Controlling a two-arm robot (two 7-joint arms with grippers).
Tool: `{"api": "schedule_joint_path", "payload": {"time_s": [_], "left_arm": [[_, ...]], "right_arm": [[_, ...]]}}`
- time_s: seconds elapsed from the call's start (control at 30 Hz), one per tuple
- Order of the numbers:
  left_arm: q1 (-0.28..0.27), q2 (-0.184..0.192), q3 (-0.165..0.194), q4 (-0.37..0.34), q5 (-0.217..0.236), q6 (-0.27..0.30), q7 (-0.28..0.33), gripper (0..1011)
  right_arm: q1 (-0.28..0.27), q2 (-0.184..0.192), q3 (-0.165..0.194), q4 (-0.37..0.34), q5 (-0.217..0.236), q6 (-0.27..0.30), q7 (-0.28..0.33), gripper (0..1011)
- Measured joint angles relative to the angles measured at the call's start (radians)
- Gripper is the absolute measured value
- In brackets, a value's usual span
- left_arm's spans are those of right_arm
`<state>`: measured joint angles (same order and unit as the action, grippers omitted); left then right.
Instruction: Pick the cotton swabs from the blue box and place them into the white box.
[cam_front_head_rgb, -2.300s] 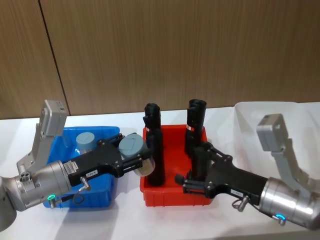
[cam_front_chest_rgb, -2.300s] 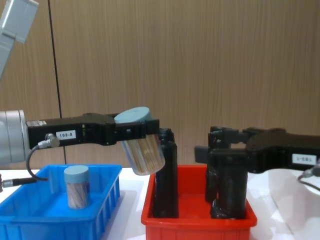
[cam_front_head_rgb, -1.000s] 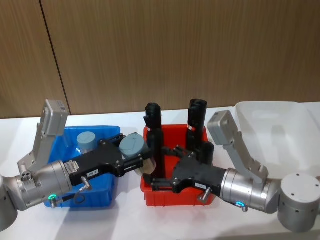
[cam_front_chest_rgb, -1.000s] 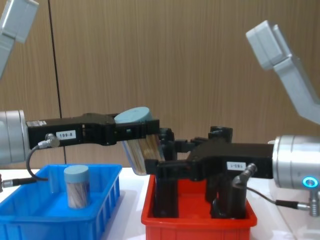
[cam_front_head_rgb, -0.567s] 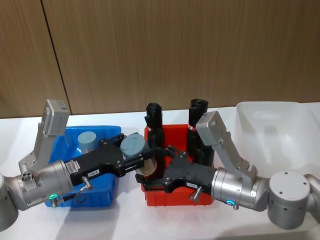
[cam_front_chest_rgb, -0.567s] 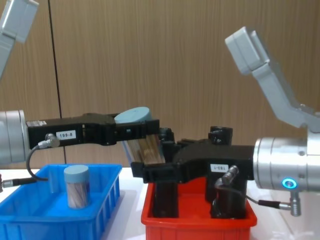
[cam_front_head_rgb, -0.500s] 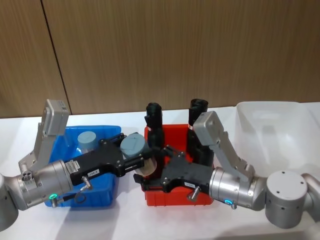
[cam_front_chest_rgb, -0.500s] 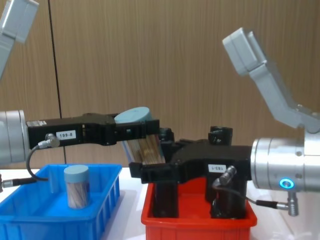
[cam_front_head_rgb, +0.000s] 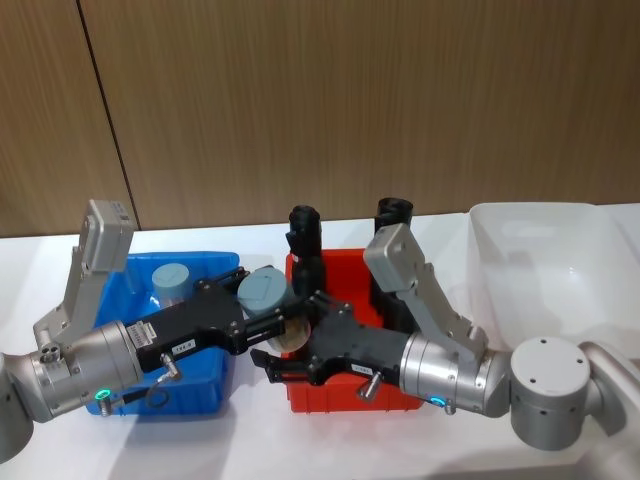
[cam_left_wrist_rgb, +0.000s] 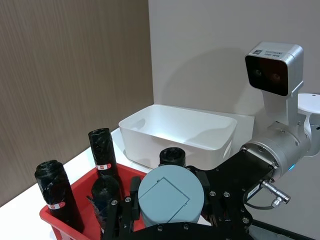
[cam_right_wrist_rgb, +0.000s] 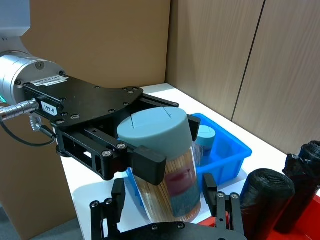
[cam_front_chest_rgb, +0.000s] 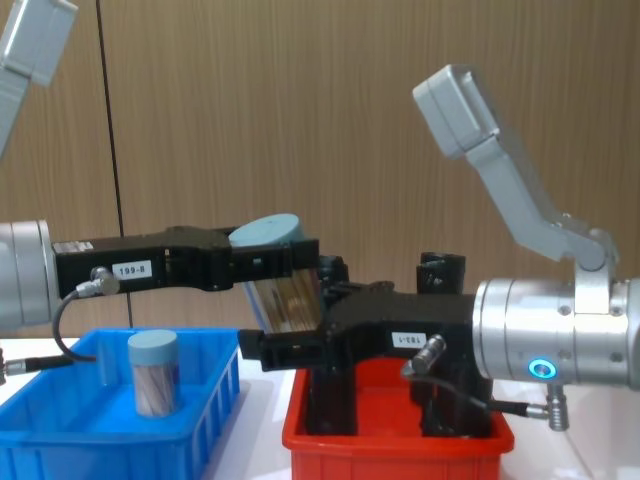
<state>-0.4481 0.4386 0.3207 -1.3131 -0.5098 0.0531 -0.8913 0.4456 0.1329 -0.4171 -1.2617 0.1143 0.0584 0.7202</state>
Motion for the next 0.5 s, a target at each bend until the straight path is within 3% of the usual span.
{"api": "schedule_joint_path", "payload": {"time_s": [0.17, 0.4, 0.5], "left_arm": [[0.0, 0.0, 0.0, 0.0, 0.0, 0.0, 0.0, 670], [0.0, 0.0, 0.0, 0.0, 0.0, 0.0, 0.0, 670], [0.0, 0.0, 0.0, 0.0, 0.0, 0.0, 0.0, 670]], "right_arm": [[0.004, -0.003, -0.004, 0.007, -0.002, -0.008, -0.002, 909], [0.006, -0.004, -0.01, 0.01, -0.004, -0.017, -0.006, 674], [0.006, -0.003, -0.011, 0.009, -0.005, -0.019, -0.007, 621]]}}
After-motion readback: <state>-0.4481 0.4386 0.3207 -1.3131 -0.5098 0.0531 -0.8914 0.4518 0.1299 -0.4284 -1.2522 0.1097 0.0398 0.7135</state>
